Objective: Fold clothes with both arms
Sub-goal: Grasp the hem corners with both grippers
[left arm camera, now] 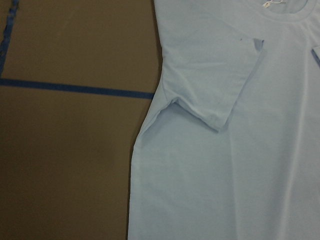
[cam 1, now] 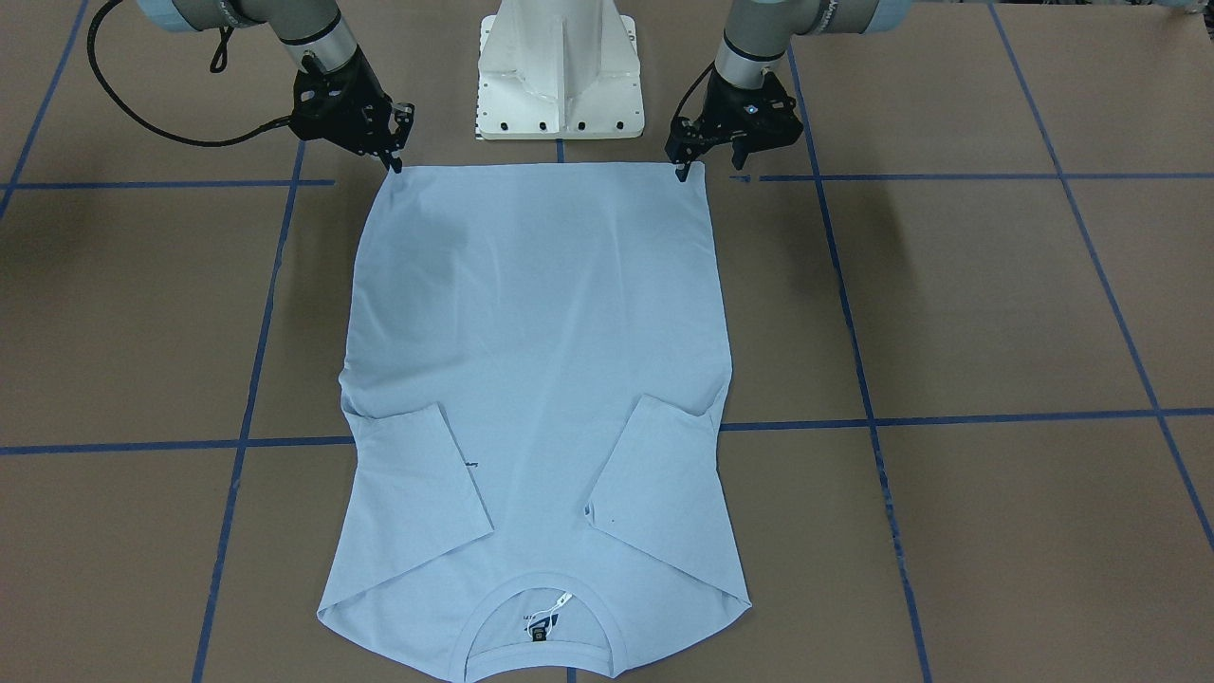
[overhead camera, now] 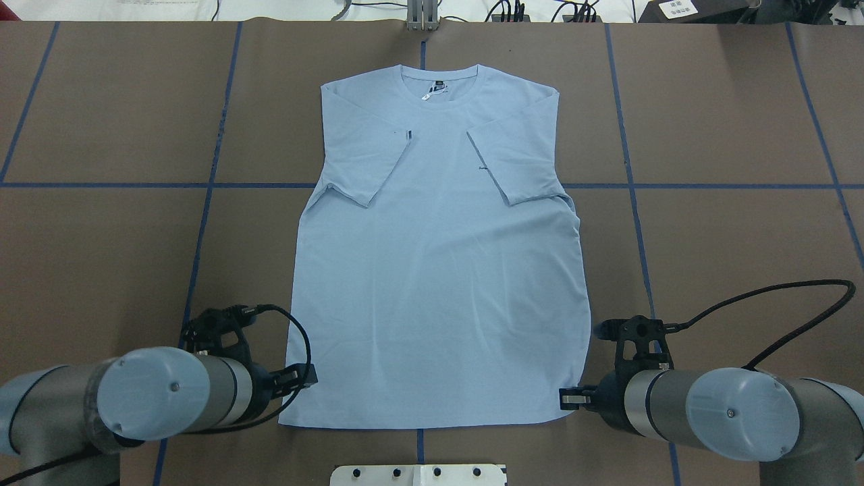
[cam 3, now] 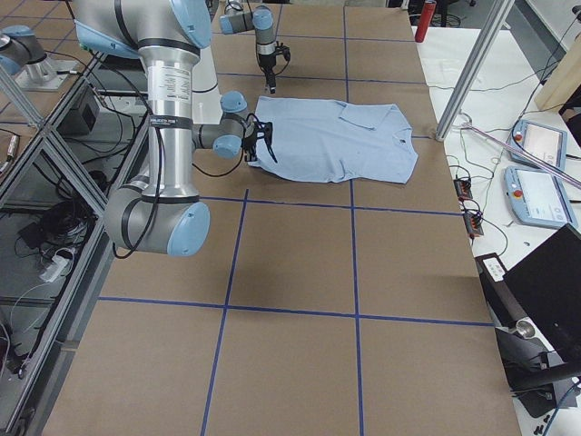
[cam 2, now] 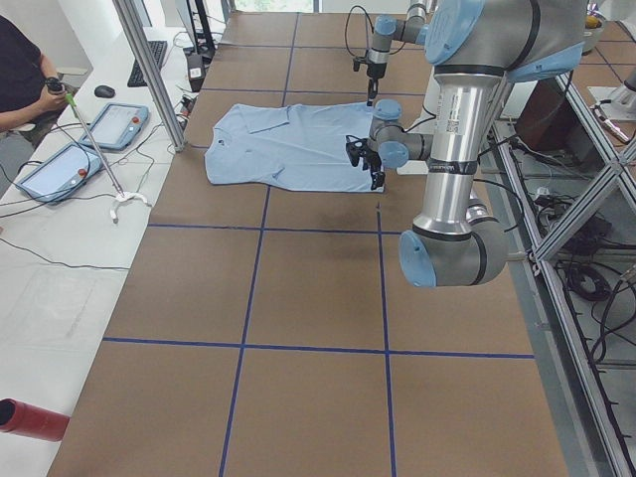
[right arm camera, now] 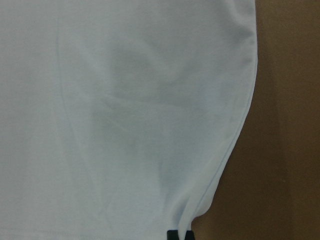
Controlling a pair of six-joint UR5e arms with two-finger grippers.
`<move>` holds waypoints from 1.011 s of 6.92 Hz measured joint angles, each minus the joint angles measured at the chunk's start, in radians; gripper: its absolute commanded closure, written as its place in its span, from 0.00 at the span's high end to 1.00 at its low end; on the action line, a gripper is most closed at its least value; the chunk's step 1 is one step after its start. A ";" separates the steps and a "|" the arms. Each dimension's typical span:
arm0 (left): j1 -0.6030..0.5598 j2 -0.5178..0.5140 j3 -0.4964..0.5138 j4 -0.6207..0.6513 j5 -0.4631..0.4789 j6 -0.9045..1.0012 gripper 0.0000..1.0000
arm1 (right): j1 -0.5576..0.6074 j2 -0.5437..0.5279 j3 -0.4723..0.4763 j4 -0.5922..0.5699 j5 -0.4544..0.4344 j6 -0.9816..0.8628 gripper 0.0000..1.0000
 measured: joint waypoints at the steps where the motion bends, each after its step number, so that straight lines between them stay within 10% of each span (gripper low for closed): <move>1: 0.041 -0.005 0.003 0.034 0.014 -0.036 0.91 | 0.003 0.002 0.005 0.000 0.000 0.000 0.00; 4: 0.061 -0.025 0.048 0.049 0.050 -0.027 0.89 | 0.010 0.005 0.006 -0.001 0.001 -0.001 0.00; 7: 0.060 -0.031 0.057 0.048 0.058 0.002 0.62 | 0.012 0.005 0.007 -0.001 0.000 0.000 0.00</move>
